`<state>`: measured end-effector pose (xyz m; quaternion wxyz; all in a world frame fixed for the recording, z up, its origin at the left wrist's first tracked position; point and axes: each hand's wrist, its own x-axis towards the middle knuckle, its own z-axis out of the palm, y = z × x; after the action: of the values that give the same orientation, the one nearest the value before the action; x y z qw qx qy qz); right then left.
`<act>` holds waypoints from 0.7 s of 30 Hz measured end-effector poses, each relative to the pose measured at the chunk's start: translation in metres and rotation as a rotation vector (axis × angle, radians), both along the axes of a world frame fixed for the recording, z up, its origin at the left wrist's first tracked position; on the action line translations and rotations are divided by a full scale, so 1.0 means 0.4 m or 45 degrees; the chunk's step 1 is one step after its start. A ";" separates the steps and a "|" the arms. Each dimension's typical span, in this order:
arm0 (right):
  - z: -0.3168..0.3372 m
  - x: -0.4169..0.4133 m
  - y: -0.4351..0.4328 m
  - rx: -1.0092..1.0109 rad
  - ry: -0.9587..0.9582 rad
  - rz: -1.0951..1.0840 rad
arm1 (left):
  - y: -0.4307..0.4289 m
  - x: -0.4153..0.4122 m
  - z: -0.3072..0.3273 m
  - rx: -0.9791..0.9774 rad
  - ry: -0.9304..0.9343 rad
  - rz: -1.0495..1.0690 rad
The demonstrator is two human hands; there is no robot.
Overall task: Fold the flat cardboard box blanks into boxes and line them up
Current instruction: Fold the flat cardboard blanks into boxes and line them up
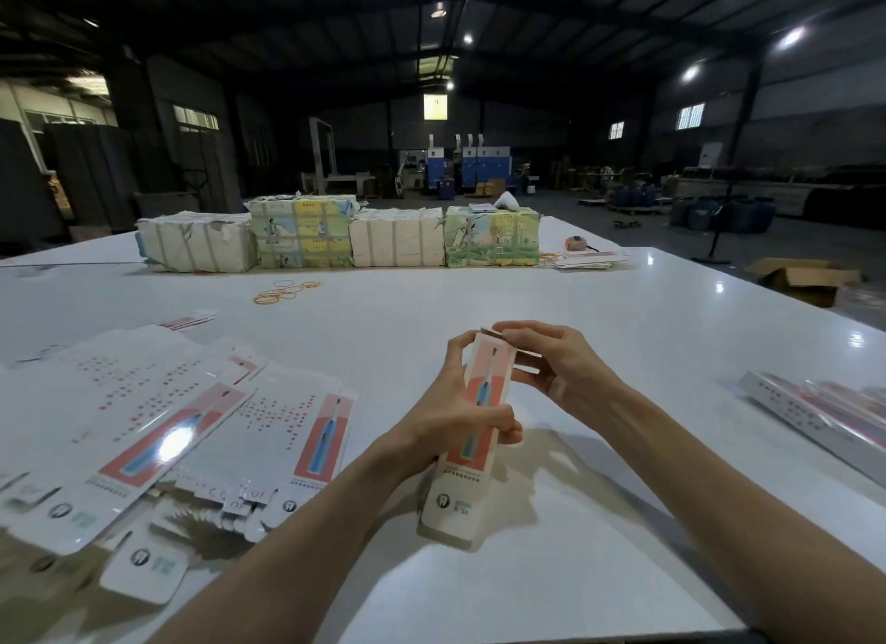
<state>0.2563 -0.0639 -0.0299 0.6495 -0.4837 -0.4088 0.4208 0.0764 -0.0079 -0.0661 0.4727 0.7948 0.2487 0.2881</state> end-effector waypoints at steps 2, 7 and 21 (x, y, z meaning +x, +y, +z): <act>0.000 0.005 0.000 -0.024 0.058 0.001 | -0.002 -0.001 0.002 0.030 0.008 -0.002; -0.009 0.009 0.003 0.003 0.052 0.008 | 0.003 -0.002 -0.004 0.021 -0.037 -0.003; -0.029 -0.061 0.000 0.081 -0.362 -0.057 | 0.009 -0.001 0.004 -0.224 -0.230 -0.017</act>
<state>0.2318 -0.0641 -0.0413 0.6093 -0.5267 -0.4990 0.3201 0.0761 -0.0043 -0.0646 0.5629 0.7227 0.2242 0.3326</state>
